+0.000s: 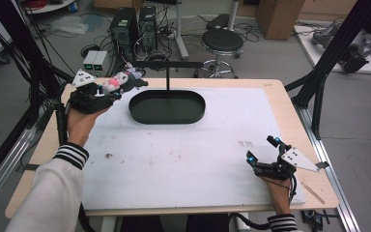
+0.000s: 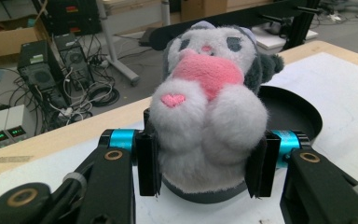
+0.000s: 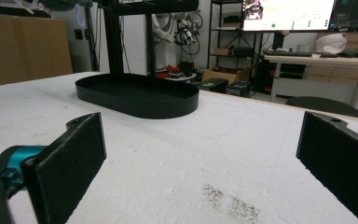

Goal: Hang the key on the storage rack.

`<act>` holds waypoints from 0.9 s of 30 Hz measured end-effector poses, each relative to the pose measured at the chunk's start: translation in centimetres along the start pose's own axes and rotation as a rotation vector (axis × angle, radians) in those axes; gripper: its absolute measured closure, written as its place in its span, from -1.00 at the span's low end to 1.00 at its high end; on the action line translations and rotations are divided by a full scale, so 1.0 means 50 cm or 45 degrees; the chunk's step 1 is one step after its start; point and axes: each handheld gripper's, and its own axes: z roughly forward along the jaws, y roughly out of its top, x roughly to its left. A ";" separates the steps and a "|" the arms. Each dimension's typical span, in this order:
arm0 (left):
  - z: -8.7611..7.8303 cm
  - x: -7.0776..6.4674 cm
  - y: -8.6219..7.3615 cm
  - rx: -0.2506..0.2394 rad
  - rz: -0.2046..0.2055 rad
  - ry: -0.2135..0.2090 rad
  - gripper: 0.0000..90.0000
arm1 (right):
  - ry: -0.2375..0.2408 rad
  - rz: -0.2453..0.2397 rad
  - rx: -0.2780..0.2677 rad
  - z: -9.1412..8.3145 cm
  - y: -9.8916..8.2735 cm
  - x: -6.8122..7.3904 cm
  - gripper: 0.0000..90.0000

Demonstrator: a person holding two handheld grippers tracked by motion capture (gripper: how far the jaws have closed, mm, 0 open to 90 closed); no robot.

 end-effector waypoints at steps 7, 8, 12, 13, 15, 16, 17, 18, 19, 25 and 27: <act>0.006 0.003 0.015 -0.008 0.001 0.018 0.24 | 0.002 -0.026 -0.013 0.001 0.000 0.002 -0.99; 0.007 0.003 0.017 -0.009 0.000 0.023 0.24 | 0.005 -0.020 -0.011 0.000 -0.001 0.002 -0.99; 0.016 0.003 0.025 0.009 0.019 0.049 0.24 | 0.003 -0.013 -0.010 -0.001 -0.001 0.001 -0.99; 0.018 0.003 0.028 0.010 0.023 0.052 0.24 | 0.003 -0.027 -0.019 0.000 -0.001 0.001 -0.99; 0.021 0.004 0.035 0.017 0.035 0.061 0.24 | 0.004 -0.024 -0.009 0.000 -0.001 0.003 -0.99; 0.022 0.004 0.039 0.015 0.039 0.066 0.24 | 0.004 -0.024 -0.009 0.000 -0.001 0.003 -0.99; 0.024 0.006 0.043 0.010 0.037 0.068 0.24 | 0.004 -0.025 -0.010 0.000 -0.001 0.003 -0.99; 0.025 0.007 0.046 0.011 0.033 0.073 0.24 | 0.003 -0.029 -0.016 0.000 -0.001 0.002 -0.99; 0.027 0.008 0.050 0.011 0.036 0.074 0.24 | 0.003 -0.029 -0.016 0.000 -0.001 0.002 -0.99; 0.039 0.005 0.062 -0.003 0.046 0.086 0.24 | 0.006 -0.016 -0.017 -0.001 -0.001 0.002 -0.99; 0.045 0.005 0.064 0.001 0.040 0.088 0.24 | 0.006 -0.016 -0.018 -0.001 -0.002 0.002 -0.99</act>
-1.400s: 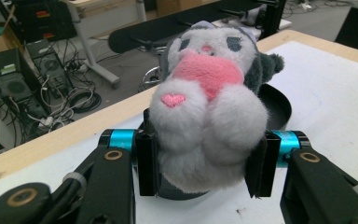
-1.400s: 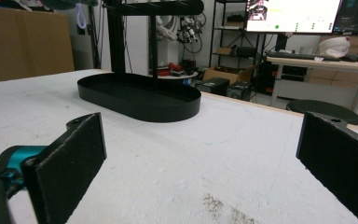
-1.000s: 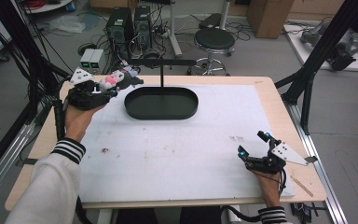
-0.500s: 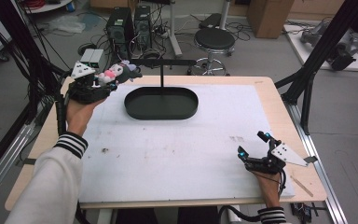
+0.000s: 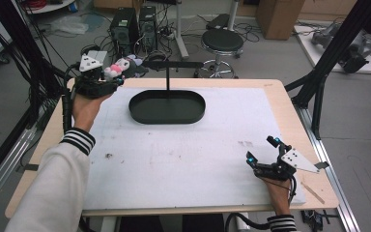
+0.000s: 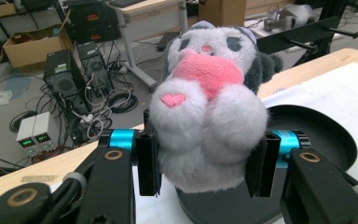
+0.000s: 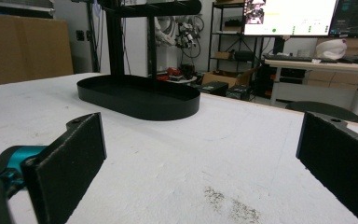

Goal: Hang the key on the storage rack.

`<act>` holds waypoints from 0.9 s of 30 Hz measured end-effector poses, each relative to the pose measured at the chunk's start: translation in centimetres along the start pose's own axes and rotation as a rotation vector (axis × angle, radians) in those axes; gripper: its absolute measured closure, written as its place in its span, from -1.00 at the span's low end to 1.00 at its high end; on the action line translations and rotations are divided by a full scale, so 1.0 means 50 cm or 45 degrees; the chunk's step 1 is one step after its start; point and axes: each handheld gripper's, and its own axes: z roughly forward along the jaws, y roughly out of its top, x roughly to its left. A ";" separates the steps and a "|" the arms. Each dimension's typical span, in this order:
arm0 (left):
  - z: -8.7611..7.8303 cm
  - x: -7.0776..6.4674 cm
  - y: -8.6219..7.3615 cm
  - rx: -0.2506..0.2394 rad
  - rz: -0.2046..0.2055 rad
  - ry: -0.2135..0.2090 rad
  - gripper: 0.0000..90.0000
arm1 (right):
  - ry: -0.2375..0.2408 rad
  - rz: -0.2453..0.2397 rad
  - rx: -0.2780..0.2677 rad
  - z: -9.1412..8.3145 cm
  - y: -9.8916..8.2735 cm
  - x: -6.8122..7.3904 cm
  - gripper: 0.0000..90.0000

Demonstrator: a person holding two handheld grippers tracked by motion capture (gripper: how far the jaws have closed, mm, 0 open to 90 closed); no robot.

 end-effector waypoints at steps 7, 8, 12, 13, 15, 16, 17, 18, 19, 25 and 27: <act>0.020 -0.006 0.011 -0.011 -0.003 -0.001 0.24 | 0.000 -0.004 0.000 0.000 0.000 0.000 -0.99; 0.022 -0.007 0.012 -0.007 -0.002 -0.001 0.24 | 0.001 0.000 0.000 0.000 0.000 0.000 -0.99; 0.031 -0.009 0.013 -0.006 -0.004 -0.003 0.24 | 0.002 -0.001 -0.001 0.000 0.000 0.000 -0.99; 0.033 -0.009 0.013 -0.007 -0.008 -0.004 0.24 | 0.001 -0.001 -0.005 0.000 0.000 -0.001 -0.99; 0.036 -0.010 0.014 -0.010 -0.002 -0.001 0.24 | 0.001 0.004 -0.006 0.000 0.000 -0.001 -0.99; 0.038 -0.010 0.015 -0.010 -0.009 -0.001 0.24 | 0.000 0.004 -0.006 0.000 0.000 -0.001 -0.99; 0.040 -0.010 0.014 -0.013 -0.011 0.002 0.24 | 0.001 0.003 -0.006 0.000 0.000 -0.001 -0.99; 0.042 -0.010 0.013 -0.010 -0.013 0.006 0.24 | 0.002 0.005 -0.006 0.000 0.000 -0.001 -0.99; 0.044 -0.009 0.012 -0.007 -0.017 0.007 0.24 | 0.002 0.005 -0.006 0.000 0.000 -0.001 -0.99; 0.054 0.002 0.006 0.000 -0.039 0.029 0.24 | 0.002 0.004 -0.006 0.000 0.000 -0.001 -0.99; 0.058 0.007 0.004 0.004 -0.049 0.040 0.24 | 0.002 0.006 -0.005 0.000 -0.001 -0.001 -0.99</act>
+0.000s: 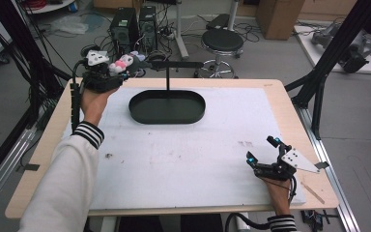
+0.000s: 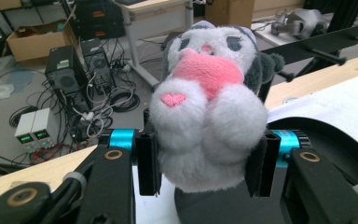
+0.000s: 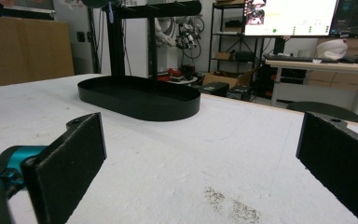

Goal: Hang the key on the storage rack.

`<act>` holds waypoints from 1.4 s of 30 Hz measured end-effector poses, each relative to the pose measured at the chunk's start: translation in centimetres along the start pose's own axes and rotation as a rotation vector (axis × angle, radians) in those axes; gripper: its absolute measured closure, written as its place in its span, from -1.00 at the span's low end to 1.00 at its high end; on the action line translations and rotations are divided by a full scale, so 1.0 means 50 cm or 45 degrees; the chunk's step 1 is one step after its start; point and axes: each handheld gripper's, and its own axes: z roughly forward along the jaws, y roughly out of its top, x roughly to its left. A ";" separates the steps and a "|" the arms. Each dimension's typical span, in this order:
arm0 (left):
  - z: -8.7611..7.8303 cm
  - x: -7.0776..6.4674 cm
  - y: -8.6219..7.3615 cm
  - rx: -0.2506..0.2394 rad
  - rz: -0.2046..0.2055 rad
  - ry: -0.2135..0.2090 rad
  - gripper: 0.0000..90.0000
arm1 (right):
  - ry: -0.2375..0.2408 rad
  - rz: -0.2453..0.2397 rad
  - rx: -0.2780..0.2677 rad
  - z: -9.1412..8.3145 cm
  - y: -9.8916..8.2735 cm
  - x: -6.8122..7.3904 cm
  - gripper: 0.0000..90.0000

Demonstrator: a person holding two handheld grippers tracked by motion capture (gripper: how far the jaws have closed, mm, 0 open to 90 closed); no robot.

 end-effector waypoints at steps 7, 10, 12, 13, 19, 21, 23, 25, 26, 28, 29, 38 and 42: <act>-0.001 0.019 -0.007 0.028 -0.025 0.011 0.24 | 0.000 -0.002 -0.002 0.000 0.000 0.000 -0.99; -0.003 0.023 -0.009 0.037 -0.030 0.018 0.24 | -0.001 -0.005 -0.001 0.000 0.000 0.000 -0.99; -0.004 0.025 -0.016 0.035 -0.029 0.021 0.24 | 0.002 -0.004 0.000 0.000 0.000 0.000 -0.99; -0.005 0.026 -0.019 0.040 -0.028 0.024 0.24 | 0.001 -0.009 -0.003 0.000 0.000 0.000 -0.99; -0.010 0.038 -0.042 0.060 -0.053 0.015 0.24 | 0.002 -0.008 0.001 0.000 0.000 0.000 -0.99; -0.014 0.041 -0.044 0.051 -0.050 0.016 0.24 | -0.002 -0.011 0.002 0.000 0.000 0.000 -0.99; -0.017 0.043 -0.047 0.055 -0.051 0.009 0.24 | 0.000 -0.009 0.002 0.000 0.000 0.000 -0.99; -0.019 0.045 -0.054 0.056 -0.052 0.011 0.24 | 0.000 -0.010 0.001 0.000 0.000 0.000 -0.99; -0.020 0.047 -0.057 0.063 -0.051 0.013 0.24 | 0.000 -0.010 0.001 0.000 0.000 0.000 -0.99; -0.021 0.049 -0.065 0.071 -0.054 0.011 0.24 | 0.000 -0.011 0.001 0.000 0.000 0.000 -0.99; -0.020 0.050 -0.068 0.077 -0.053 0.008 0.24 | -0.002 -0.010 0.000 0.000 0.000 0.000 -0.99; -0.006 0.045 -0.093 0.110 -0.050 -0.003 0.24 | -0.002 -0.011 0.006 0.000 0.000 0.001 -0.99; 0.007 0.039 -0.103 0.121 -0.045 -0.016 0.24 | 0.001 -0.009 0.007 0.000 0.000 0.000 -0.99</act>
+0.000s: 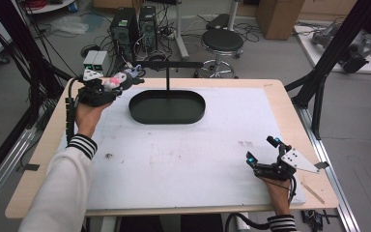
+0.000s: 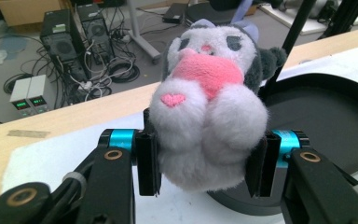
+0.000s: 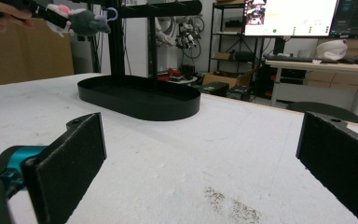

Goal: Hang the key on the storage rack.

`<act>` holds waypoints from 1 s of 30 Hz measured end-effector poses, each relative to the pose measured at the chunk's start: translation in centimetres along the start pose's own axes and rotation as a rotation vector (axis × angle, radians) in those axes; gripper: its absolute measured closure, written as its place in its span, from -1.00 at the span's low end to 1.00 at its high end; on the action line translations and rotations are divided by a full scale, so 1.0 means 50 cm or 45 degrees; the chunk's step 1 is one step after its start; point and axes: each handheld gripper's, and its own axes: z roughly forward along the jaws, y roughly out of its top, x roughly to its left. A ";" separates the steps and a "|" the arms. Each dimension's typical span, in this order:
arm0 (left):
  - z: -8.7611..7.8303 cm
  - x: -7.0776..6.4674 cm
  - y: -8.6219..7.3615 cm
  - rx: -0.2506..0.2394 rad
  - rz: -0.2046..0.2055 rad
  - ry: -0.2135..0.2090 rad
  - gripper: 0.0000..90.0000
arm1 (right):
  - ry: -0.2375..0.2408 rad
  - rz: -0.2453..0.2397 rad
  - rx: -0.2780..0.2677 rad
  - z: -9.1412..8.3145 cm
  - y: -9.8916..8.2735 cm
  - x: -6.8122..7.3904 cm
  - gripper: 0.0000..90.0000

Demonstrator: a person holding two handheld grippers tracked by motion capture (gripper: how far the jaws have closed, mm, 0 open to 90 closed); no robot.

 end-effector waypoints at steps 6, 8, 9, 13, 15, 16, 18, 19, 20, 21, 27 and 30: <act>0.027 -0.007 -0.016 0.004 -0.021 -0.019 0.23 | 0.002 -0.004 0.004 0.001 0.000 0.001 -0.99; 0.035 -0.008 -0.019 0.006 -0.020 -0.022 0.23 | 0.003 -0.004 0.003 0.001 0.000 0.001 -0.99; 0.038 -0.008 -0.020 0.007 -0.023 -0.023 0.23 | 0.003 -0.003 0.002 0.001 0.000 0.001 -0.99; 0.047 -0.004 -0.027 0.014 -0.042 -0.035 0.20 | 0.005 0.002 0.004 0.002 0.000 0.002 -0.99; 0.045 -0.001 -0.029 0.008 -0.018 -0.027 0.18 | 0.005 0.004 0.003 0.002 0.000 0.002 -0.99; 0.043 0.002 -0.030 -0.017 -0.003 -0.043 0.11 | 0.005 0.001 0.001 0.002 0.000 0.001 -0.99; 0.037 0.007 -0.036 -0.068 0.002 -0.094 0.06 | 0.005 0.000 0.000 0.002 0.000 0.001 -0.99; 0.034 0.009 -0.040 -0.084 0.005 -0.127 -0.14 | 0.005 0.000 -0.004 0.002 0.000 0.000 -0.99; 0.028 0.010 -0.043 -0.088 0.005 -0.148 -0.30 | 0.005 0.005 0.000 0.001 0.000 -0.001 -0.99; 0.021 0.011 -0.046 -0.099 0.009 -0.156 -0.30 | 0.005 0.005 0.000 0.001 0.000 -0.001 -0.99; -0.033 0.024 -0.078 -0.091 -0.024 -0.381 -0.96 | 0.004 -0.004 -0.006 0.002 0.000 -0.001 -0.99; -0.074 0.022 -0.112 -0.129 0.017 -0.404 -0.96 | 0.005 -0.005 -0.007 0.002 0.000 -0.001 -0.99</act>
